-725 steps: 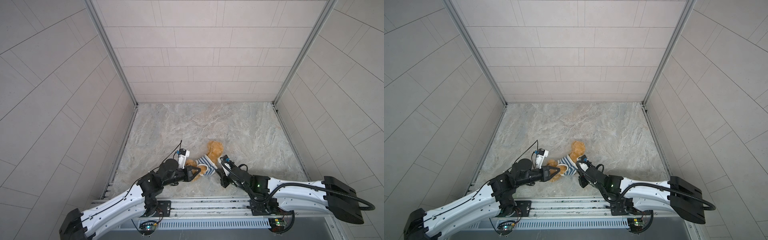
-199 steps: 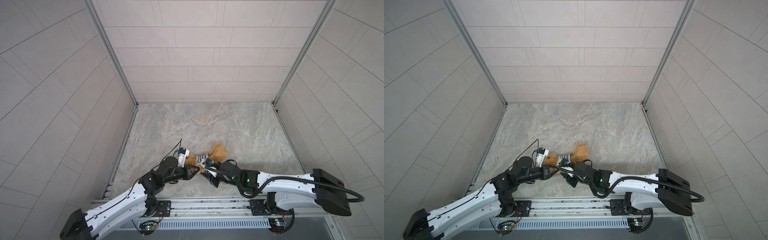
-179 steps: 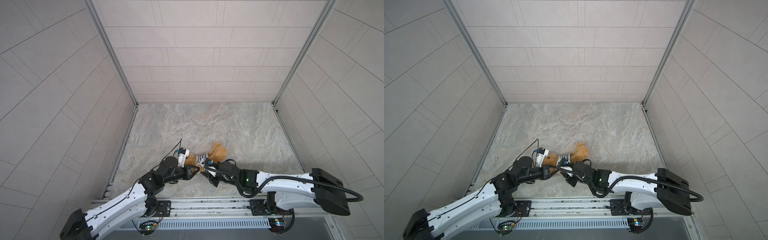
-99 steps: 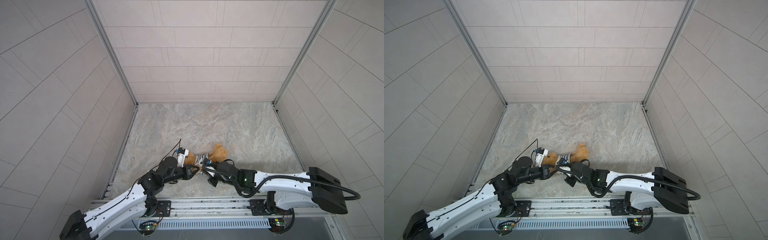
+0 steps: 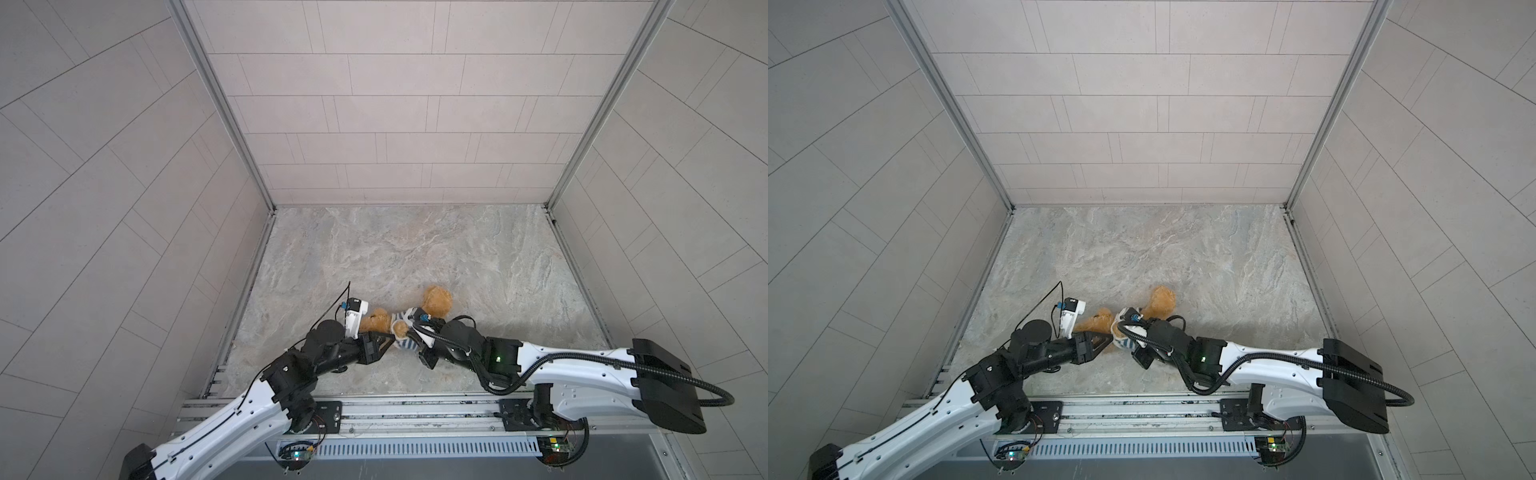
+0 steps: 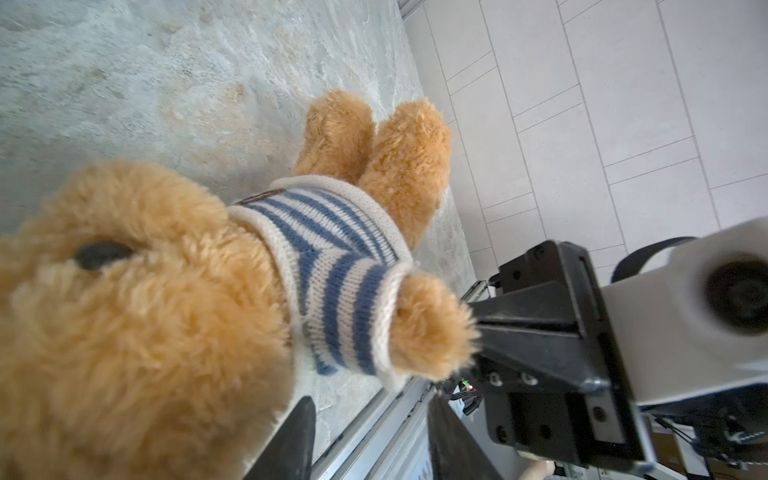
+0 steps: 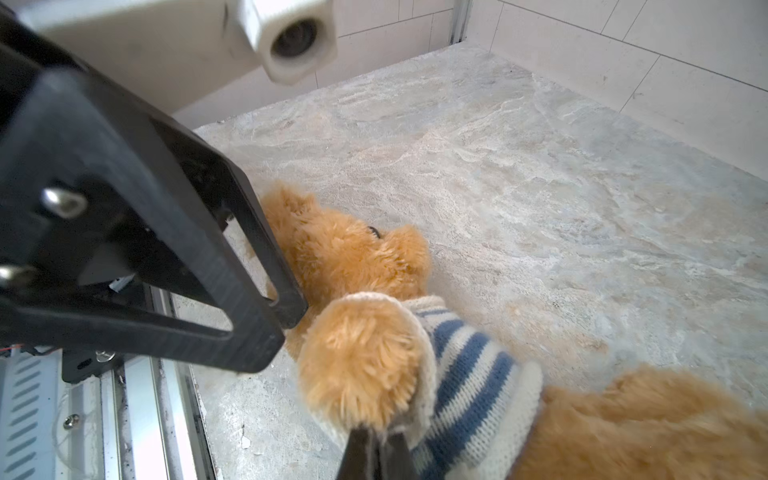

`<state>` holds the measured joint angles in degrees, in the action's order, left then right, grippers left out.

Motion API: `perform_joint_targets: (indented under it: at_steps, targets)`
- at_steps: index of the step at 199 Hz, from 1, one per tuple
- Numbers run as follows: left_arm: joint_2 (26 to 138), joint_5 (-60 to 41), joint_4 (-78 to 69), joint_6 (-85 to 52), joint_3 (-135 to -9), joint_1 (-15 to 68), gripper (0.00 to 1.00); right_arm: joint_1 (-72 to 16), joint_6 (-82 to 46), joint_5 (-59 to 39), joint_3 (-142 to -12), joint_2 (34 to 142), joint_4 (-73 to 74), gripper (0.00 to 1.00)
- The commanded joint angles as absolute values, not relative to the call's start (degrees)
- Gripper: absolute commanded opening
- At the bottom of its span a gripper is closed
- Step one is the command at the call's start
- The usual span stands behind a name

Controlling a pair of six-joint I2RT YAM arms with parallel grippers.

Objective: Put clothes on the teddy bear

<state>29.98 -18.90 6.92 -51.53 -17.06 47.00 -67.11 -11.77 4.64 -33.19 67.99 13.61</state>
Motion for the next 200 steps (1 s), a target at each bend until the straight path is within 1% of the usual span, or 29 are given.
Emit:
perform_joint_targets:
  at_steps: [1,50,73,130,153,168,200]
  targets:
    - [31.0,-17.9,5.9,-51.1,-15.7,46.9,0.45,-67.1,-13.9,3.6,-33.2,66.5,17.3,0.00]
    - [36.3,-15.9,2.2,-50.7,-16.0,46.9,0.43,-67.6,-15.2,1.4,-34.1,66.7,18.7,0.00]
    - [39.2,-15.8,-1.4,-50.8,-16.6,46.9,0.41,-68.1,-15.6,1.2,-34.4,67.1,18.8,0.00]
    - [45.5,-15.0,-5.7,-50.6,-17.2,46.9,0.20,-69.0,-16.2,1.4,-34.6,66.8,19.5,0.00]
    - [46.0,-14.1,-6.2,-50.6,-16.9,46.9,0.07,-69.0,-16.3,1.5,-34.3,66.1,19.4,0.00]
    - [45.8,-13.6,-6.2,-50.7,-16.4,46.9,0.00,-69.0,-16.5,1.8,-33.9,65.3,19.3,0.00]
    - [45.8,-13.0,-6.1,-50.7,-15.3,46.9,0.00,-69.0,-16.9,2.7,-32.6,62.9,18.9,0.00]
